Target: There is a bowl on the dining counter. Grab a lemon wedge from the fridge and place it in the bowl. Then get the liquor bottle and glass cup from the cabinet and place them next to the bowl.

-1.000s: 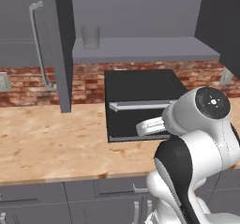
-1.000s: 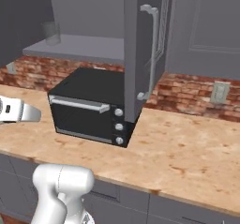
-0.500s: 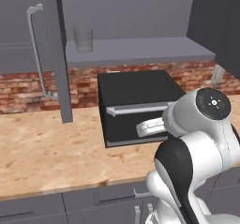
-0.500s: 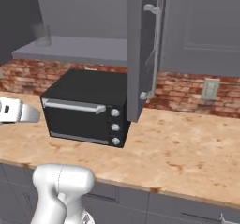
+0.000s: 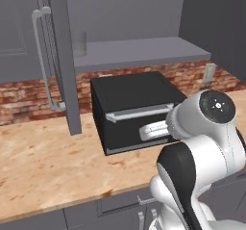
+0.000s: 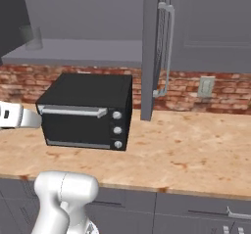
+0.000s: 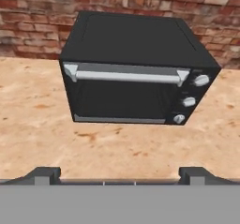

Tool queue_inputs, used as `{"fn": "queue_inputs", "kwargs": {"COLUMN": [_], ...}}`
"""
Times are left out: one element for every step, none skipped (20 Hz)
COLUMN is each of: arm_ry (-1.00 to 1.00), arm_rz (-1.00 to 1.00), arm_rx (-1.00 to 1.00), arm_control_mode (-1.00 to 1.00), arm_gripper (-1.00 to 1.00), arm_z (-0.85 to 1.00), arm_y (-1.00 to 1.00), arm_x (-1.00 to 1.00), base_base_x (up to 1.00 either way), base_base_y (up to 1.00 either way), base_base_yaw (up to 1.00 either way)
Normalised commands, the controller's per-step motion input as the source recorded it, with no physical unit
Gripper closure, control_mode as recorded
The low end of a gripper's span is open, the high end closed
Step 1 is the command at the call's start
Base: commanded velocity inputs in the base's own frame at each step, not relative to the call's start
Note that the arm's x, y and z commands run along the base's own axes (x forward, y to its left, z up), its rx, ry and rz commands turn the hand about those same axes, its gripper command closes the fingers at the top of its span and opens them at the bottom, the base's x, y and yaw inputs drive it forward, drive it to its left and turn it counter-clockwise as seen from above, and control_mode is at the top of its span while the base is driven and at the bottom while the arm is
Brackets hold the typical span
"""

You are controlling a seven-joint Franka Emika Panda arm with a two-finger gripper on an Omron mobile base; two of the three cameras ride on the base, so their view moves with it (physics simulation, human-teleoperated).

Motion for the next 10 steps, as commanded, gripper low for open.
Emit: {"fn": "queue_inputs", "kwargs": {"arm_ry": [0.0, 0.0, 0.05, 0.06, 0.05, 0.0, -0.03, -0.08, -0.14, -0.15], "arm_rz": [0.0, 0.0, 0.0, 0.0, 0.05, 0.13, 0.19, 0.27, 0.33, 0.39], "arm_rx": [0.0, 0.0, 0.0, 0.01, 0.0, 0.0, 0.0, -0.01, -0.05, -0.04], "arm_control_mode": [1.0, -1.0, -1.0, -1.0, -1.0, -1.0, -1.0, -1.0, -1.0, -1.0], "arm_gripper": [-1.0, -1.0, -1.0, -1.0, -1.0, -1.0, -1.0, -1.0, -1.0, -1.0], "arm_z": [0.0, 0.0, 0.0, 0.0, 0.0, 0.13, 0.22, 0.31, 0.41, 0.35], "arm_y": [0.0, 0.0, -0.01, -0.08, -0.08, -0.05, -0.03, -0.06, -0.08, -0.1], "arm_x": [0.0, 0.0, 0.45, 0.64, 0.78, 0.7, 0.59, 0.49, 0.38, 0.38], "base_base_x": [0.1, 0.0, 0.0, 0.0, 0.0, 0.0, 0.0, 0.0, 0.0, 0.0], "base_base_y": [0.0, 0.0, 0.0, 0.0, 0.0, 0.0, 0.0, 0.0, 0.0, 0.0], "base_base_yaw": [0.0, 0.0, 0.0, 0.0, 0.0, 0.0, 0.0, 0.0, 0.0, 0.0]}}
